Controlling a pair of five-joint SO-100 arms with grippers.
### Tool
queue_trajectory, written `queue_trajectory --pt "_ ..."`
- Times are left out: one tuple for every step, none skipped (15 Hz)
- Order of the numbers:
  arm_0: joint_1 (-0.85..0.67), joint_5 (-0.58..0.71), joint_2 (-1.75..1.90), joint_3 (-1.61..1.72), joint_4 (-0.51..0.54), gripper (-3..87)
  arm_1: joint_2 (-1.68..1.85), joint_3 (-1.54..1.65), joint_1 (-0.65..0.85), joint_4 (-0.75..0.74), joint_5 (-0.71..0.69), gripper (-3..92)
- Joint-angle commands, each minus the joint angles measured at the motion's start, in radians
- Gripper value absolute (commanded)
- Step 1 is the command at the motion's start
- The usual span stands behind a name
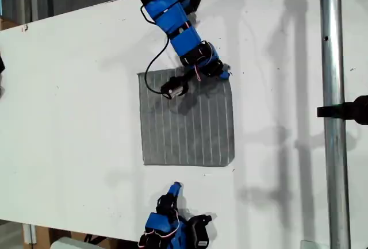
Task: Grasp corners of a towel and fold twice.
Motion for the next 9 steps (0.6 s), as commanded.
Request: queue_trajectory --pt "-0.012 -0.015 0.005 0.003 0.000 -1.8 0.043 0.028 0.020 -0.058 -0.005 -0.1" --pt "-0.006 -0.040 0.005 0.003 0.000 -1.8 0.044 0.038 0.017 -0.092 -0.011 -0.1" --pt "0.034 -0.083 -0.003 -0.003 -0.031 -1.9 0.044 0.040 0.015 -0.103 -0.012 -0.1" --pt "0.083 -0.149 -0.049 -0.031 -0.086 -1.9 0.044 0.044 0.015 -0.115 -0.012 -0.1" --pt "0.138 -0.207 -0.196 -0.120 -0.140 -1.9 0.044 0.044 0.018 -0.123 -0.014 -0.1" --pt "0.178 -0.241 -0.430 -0.295 -0.140 -1.9 0.044 0.043 0.023 -0.133 -0.020 -0.1" --pt "0.209 -0.239 -0.675 -0.505 -0.126 -1.9 0.040 0.038 0.026 -0.141 -0.028 -0.1" --pt "0.239 -0.202 -0.899 -0.707 -0.112 -1.8 0.038 0.032 0.031 -0.144 -0.034 -0.1" --pt "0.282 -0.158 -1.106 -0.891 -0.098 -1.8 0.040 0.023 0.031 -0.137 -0.038 -0.1"
